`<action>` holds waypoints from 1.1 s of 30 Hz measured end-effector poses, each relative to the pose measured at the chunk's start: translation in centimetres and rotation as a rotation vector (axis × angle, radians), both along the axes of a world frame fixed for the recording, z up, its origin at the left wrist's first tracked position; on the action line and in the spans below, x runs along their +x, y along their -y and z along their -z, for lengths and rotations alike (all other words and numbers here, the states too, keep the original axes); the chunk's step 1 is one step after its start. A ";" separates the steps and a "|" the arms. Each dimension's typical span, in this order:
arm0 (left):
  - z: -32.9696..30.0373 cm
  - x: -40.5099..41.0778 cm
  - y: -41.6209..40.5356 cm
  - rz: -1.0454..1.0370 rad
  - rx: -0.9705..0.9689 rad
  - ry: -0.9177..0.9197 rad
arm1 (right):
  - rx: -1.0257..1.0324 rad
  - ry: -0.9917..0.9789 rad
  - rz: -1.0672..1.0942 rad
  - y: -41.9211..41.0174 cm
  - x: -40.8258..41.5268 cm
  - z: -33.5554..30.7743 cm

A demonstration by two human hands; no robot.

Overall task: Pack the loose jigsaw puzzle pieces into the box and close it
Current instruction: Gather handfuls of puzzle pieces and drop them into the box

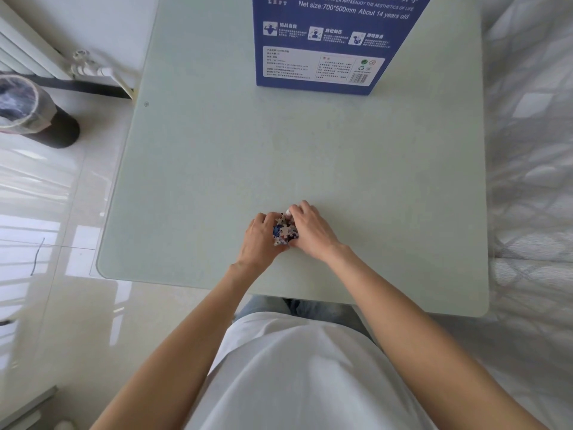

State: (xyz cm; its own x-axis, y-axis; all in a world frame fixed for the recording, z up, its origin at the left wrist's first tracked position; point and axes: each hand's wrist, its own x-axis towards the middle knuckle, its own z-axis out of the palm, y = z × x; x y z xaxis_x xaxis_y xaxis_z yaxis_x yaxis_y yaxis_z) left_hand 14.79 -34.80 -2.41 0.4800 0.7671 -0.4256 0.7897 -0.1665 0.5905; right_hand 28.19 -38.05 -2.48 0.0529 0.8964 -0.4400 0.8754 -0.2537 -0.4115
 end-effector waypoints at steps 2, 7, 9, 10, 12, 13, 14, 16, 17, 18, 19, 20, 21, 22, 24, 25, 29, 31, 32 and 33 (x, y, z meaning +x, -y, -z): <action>0.1 0.0 0.1 0.008 0.011 0.000 | 0.013 0.006 0.023 0.2 0.0 0.1; 0.3 -0.3 0.3 0.008 0.033 0.023 | 0.029 0.016 0.026 0.4 -0.3 0.2; 0.2 -0.3 0.3 0.018 0.051 0.030 | 0.039 -0.002 0.026 0.5 -0.4 0.2; 0.3 -0.3 0.4 0.021 0.062 0.034 | 0.040 -0.016 0.029 0.6 -0.4 0.3; 0.3 -0.2 0.4 0.022 0.082 0.036 | 0.043 -0.051 0.042 0.8 -0.4 0.4; 0.3 -0.2 0.3 0.026 0.090 0.030 | 0.045 -0.064 0.050 0.9 -0.4 0.4; 0.2 -0.1 0.3 0.032 0.098 0.021 | 0.049 -0.073 0.059 0.9 -0.4 0.4; 0.1 0.0 0.2 0.041 0.109 0.011 | 0.054 -0.086 0.078 1.0 -0.2 0.4; 0.1 0.0 0.1 0.040 0.111 0.017 | 0.058 -0.096 0.092 1.1 -0.1 0.4; 0.0 0.0 0.0 0.037 0.110 0.027 | 0.064 -0.108 0.110 1.2 -0.1 0.4; 0.1 0.0 0.0 0.037 0.112 0.039 | 0.073 -0.117 0.131 1.3 -0.1 0.4; 0.1 0.0 0.0 0.037 0.114 0.046 | 0.082 -0.123 0.148 1.4 -0.1 0.5; 0.2 -0.1 -0.1 0.036 0.117 0.053 | 0.094 -0.124 0.161 1.5 -0.2 0.5; 0.2 -0.1 -0.2 0.032 0.124 0.059 | 0.108 -0.122 0.174 1.6 -0.3 0.5; 0.1 0.0 -0.5 0.024 0.127 0.075 | 0.140 -0.113 0.194 1.8 -0.3 0.6; 0.0 0.1 -0.6 0.027 0.132 0.080 | 0.149 -0.113 0.206 1.7 -0.2 0.6; -0.6 0.3 -1.0 0.059 0.155 0.105 | 0.125 -0.141 0.259 1.5 0.2 0.5; -1.2 0.5 -1.7 0.075 0.129 0.105 | 0.122 -0.162 0.275 1.1 0.7 -0.2; -1.8 0.6 -2.1 0.087 0.120 0.107 | 0.135 -0.180 0.282 0.9 0.9 -0.8; -2.7 0.8 -2.7 0.098 0.127 0.120 | 0.159 -0.196 0.288 0.5 1.4 -1.9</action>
